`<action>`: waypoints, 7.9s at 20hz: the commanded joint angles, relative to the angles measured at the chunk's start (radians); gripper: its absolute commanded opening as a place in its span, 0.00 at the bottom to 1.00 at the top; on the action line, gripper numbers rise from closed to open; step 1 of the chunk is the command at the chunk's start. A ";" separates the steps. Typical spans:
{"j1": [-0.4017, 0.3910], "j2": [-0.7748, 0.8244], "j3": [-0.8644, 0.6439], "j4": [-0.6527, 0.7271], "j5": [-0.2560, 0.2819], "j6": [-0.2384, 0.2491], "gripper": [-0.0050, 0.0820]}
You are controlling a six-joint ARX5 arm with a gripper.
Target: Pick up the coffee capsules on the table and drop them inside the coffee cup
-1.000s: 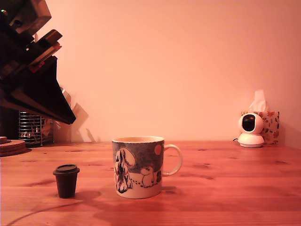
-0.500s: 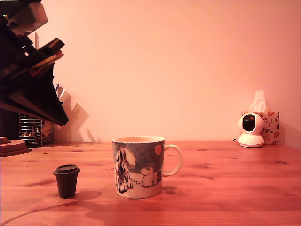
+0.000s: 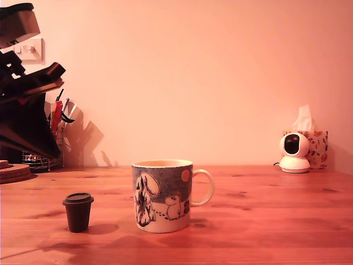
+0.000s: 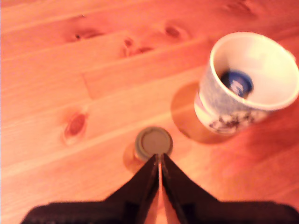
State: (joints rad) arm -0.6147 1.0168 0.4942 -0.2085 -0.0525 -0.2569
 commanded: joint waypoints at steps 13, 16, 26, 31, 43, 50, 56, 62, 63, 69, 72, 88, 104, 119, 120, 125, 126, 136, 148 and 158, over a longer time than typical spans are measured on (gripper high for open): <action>-0.003 -0.005 -0.017 -0.032 0.003 -0.007 0.87; -0.003 -0.003 -0.017 -0.032 -0.001 -0.006 0.87; -0.003 0.024 -0.018 -0.007 -0.010 0.060 0.85; -0.003 0.098 -0.018 0.059 -0.009 0.086 0.85; 0.047 0.275 -0.018 0.217 0.112 0.130 0.85; 0.100 0.355 -0.018 0.271 0.202 0.131 0.85; 0.112 0.417 -0.018 0.311 0.217 0.134 0.84; 0.128 0.418 -0.018 0.313 0.217 0.153 0.58; 0.129 0.418 -0.018 0.313 0.218 0.155 0.54; 0.129 0.418 -0.018 0.303 0.247 0.161 0.40; 0.129 0.418 -0.018 0.302 0.247 0.161 0.40; 0.129 0.418 -0.018 0.302 0.247 0.161 0.40; 0.129 0.405 -0.017 0.294 0.247 0.161 0.40; 0.129 0.105 -0.017 0.144 0.248 0.161 0.40; 0.129 0.096 -0.017 0.145 0.251 0.160 0.40; 0.128 0.092 -0.011 0.148 0.300 0.161 0.40; 0.128 0.092 -0.002 0.145 0.312 0.161 0.40; 0.099 0.154 0.134 0.100 0.380 0.161 0.40; -0.020 0.399 0.320 0.096 0.386 0.187 0.40; -0.049 0.472 0.358 0.098 0.373 0.193 0.40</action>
State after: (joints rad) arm -0.6609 1.4773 0.8417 -0.1200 0.3202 -0.0719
